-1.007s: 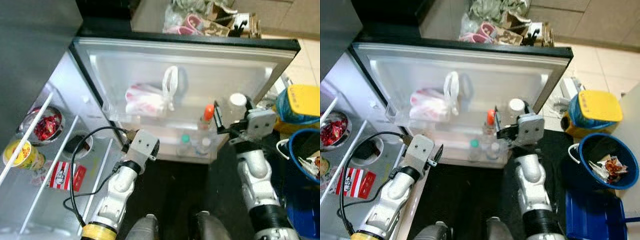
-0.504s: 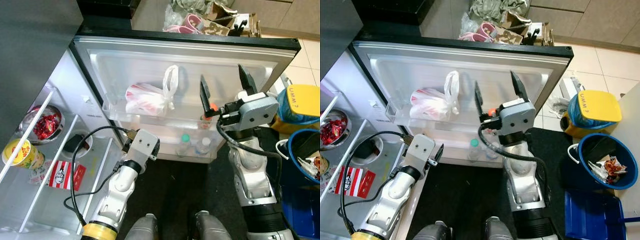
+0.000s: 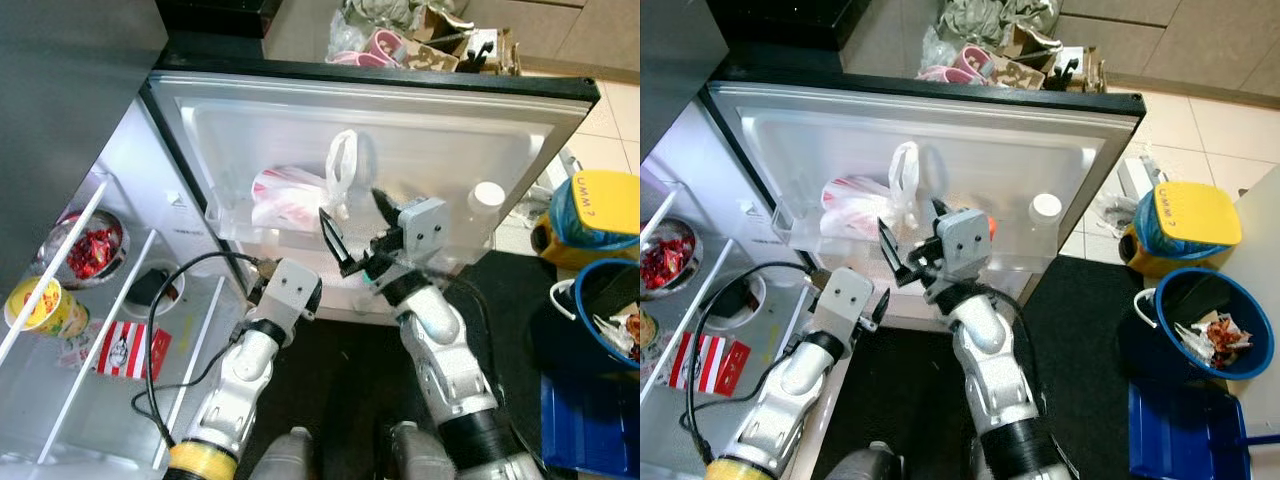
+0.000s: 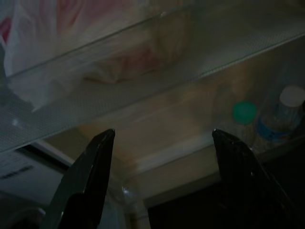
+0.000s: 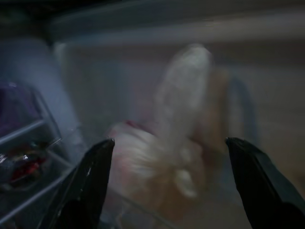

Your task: Restocking fridge

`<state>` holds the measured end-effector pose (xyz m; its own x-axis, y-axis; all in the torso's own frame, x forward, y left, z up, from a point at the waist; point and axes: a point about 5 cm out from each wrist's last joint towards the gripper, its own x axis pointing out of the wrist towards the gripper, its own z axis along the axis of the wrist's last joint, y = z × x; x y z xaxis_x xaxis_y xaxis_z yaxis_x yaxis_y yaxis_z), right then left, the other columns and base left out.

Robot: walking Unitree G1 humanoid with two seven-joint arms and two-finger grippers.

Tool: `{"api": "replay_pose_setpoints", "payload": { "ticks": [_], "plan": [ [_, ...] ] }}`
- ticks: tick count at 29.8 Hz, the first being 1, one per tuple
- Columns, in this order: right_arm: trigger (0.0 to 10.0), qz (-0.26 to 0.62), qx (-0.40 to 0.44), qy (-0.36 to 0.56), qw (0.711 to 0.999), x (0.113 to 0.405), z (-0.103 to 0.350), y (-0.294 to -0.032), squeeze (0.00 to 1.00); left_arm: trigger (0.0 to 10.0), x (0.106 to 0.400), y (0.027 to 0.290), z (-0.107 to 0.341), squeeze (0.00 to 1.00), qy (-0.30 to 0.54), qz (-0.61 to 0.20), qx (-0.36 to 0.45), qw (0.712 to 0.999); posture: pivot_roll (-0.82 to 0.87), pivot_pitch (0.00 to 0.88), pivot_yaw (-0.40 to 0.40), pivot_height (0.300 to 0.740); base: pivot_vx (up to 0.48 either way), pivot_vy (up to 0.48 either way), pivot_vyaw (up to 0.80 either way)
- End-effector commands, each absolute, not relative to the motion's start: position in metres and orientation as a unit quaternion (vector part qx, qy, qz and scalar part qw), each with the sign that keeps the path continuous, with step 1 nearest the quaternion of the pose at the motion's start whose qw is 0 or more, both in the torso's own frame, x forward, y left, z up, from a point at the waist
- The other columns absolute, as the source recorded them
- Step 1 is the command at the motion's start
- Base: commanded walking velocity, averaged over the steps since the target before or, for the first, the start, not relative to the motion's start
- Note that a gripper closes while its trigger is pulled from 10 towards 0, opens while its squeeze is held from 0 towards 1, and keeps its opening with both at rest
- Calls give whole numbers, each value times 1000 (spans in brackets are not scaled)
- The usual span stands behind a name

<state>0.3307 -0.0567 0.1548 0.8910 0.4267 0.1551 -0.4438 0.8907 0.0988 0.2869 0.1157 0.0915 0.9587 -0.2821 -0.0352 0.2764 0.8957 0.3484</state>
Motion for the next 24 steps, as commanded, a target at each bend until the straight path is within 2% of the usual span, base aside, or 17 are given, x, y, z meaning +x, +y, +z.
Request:
{"api": "replay_pose_setpoints", "payload": {
  "ticks": [1, 7, 12, 24],
  "plan": [
    [10000, 204, 81, -44, 975, 340, 147, -64, 0, 10000, 285, 118, 86, 0, 2, -141, 179, 974, 86, 199, -6, 740, 0, 0, 0],
    [10000, 209, 91, 2, 974, 369, 148, -73, 0, 10000, 285, 119, 86, 0, -1, -141, 183, 973, 108, 189, -2, 740, 0, 0, 0],
    [10000, 208, 85, 22, 974, 373, 143, -75, 0, 10000, 284, 120, 87, 0, -1, -140, 184, 973, 111, 190, -2, 740, 0, 0, 0],
    [10000, 234, 94, 57, 966, 363, 118, -60, 0, 10000, 284, 117, 85, 0, 1, -142, 181, 973, 94, 202, -5, 740, 0, 0, 0]
  ]
}}
